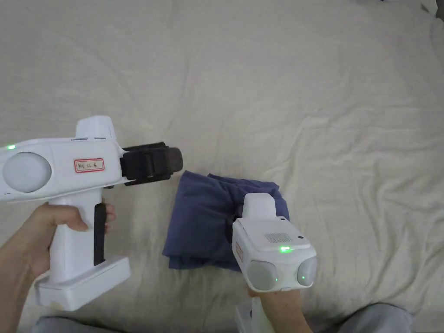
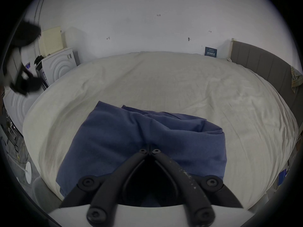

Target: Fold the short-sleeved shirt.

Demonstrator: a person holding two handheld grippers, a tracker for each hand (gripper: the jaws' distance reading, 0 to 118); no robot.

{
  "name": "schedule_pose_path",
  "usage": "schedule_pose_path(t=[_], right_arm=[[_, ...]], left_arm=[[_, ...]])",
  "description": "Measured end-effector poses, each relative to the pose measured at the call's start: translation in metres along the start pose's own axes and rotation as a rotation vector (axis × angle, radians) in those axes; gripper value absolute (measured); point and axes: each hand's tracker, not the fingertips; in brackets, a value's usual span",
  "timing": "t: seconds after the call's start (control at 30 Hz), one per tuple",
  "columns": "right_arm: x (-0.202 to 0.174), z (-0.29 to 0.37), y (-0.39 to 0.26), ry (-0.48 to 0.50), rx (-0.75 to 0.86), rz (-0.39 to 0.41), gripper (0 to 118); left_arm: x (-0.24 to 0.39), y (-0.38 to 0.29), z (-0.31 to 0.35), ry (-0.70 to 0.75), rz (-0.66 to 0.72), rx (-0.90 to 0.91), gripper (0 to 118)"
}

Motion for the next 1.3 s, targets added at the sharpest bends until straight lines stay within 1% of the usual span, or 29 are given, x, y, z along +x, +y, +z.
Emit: schedule_pose_path(t=[0.07,0.13,0.2,0.23,0.27,0.3,0.33,0.37,0.4,0.43,0.47,0.5,0.53,0.57,0.6,0.63,0.7,0.77,0.83,0.9,0.97,1.0,1.07,1.13,1.3], right_arm=[[0.001,0.001,0.000,0.005,-0.001,-0.015,1],[0.001,0.001,0.000,0.007,-0.003,-0.016,1],[0.002,0.001,0.000,0.009,-0.005,-0.018,1],[0.002,0.001,0.000,0.011,-0.006,-0.023,2],[0.003,0.001,0.000,0.014,-0.008,-0.026,2],[0.004,0.001,0.000,0.018,-0.011,-0.030,2],[0.004,0.001,-0.001,0.019,-0.011,-0.031,1],[0.005,0.002,0.000,0.022,-0.010,-0.032,1],[0.005,0.001,0.000,0.024,-0.013,-0.037,1],[0.007,0.002,0.001,0.031,-0.017,-0.045,1],[0.009,0.002,0.002,0.040,-0.023,-0.053,1],[0.011,0.003,0.003,0.047,-0.027,-0.068,2],[0.013,0.005,0.007,0.055,-0.033,-0.082,2],[0.015,0.008,0.010,0.062,-0.038,-0.101,2],[0.017,0.014,0.015,0.065,-0.032,-0.117,2],[0.020,0.022,0.020,0.076,-0.010,-0.124,2],[0.025,0.040,0.034,0.081,0.052,-0.093,2],[0.032,0.062,0.047,0.084,0.118,-0.060,2],[0.041,0.084,0.060,0.083,0.166,-0.054,2],[0.048,0.103,0.068,0.078,0.213,-0.048,2],[0.054,0.119,0.074,0.063,0.246,-0.040,2],[0.057,0.126,0.076,0.057,0.264,-0.040,2],[0.062,0.136,0.079,0.062,0.275,-0.048,2],[0.065,0.143,0.079,0.048,0.296,-0.065,2],[0.062,0.147,0.078,0.037,0.289,-0.065,2]], left_arm=[[-0.018,-0.003,-0.025,-0.084,0.037,-0.140,118],[-0.031,-0.013,-0.051,-0.170,0.106,-0.289,118],[-0.040,-0.023,-0.073,-0.222,0.156,-0.411,111],[-0.041,-0.030,-0.083,-0.220,0.163,-0.456,108],[-0.042,-0.035,-0.090,-0.236,0.167,-0.465,108],[-0.040,-0.034,-0.088,-0.281,0.138,-0.422,109],[-0.039,-0.032,-0.087,-0.343,0.149,-0.390,108],[-0.040,-0.031,-0.089,-0.391,0.201,-0.385,107],[-0.043,-0.032,-0.097,-0.397,0.276,-0.408,107],[-0.046,-0.034,-0.105,-0.377,0.304,-0.429,107],[-0.048,-0.035,-0.109,-0.387,0.298,-0.431,106],[-0.049,-0.033,-0.107,-0.426,0.303,-0.422,95],[-0.048,-0.033,-0.106,-0.426,0.310,-0.414,69],[-0.046,-0.033,-0.107,-0.407,0.308,-0.408,31],[-0.044,-0.036,-0.112,-0.315,0.291,-0.405,28],[-0.041,-0.040,-0.117,-0.238,0.287,-0.426,28],[-0.039,-0.039,-0.114,-0.301,0.317,-0.407,28],[-0.026,-0.035,-0.108,-0.217,0.285,-0.419,28],[-0.010,-0.029,-0.100,-0.148,0.216,-0.418,28],[-0.002,-0.019,-0.091,-0.086,0.201,-0.427,27],[0.000,-0.011,-0.078,-0.080,0.213,-0.417,27],[-0.001,-0.005,-0.066,-0.065,0.195,-0.406,27],[-0.008,0.009,-0.041,0.004,0.128,-0.369,27],[-0.026,0.024,-0.009,0.102,0.098,-0.337,27],[-0.104,0.063,0.074,0.344,0.119,-0.286,27]])
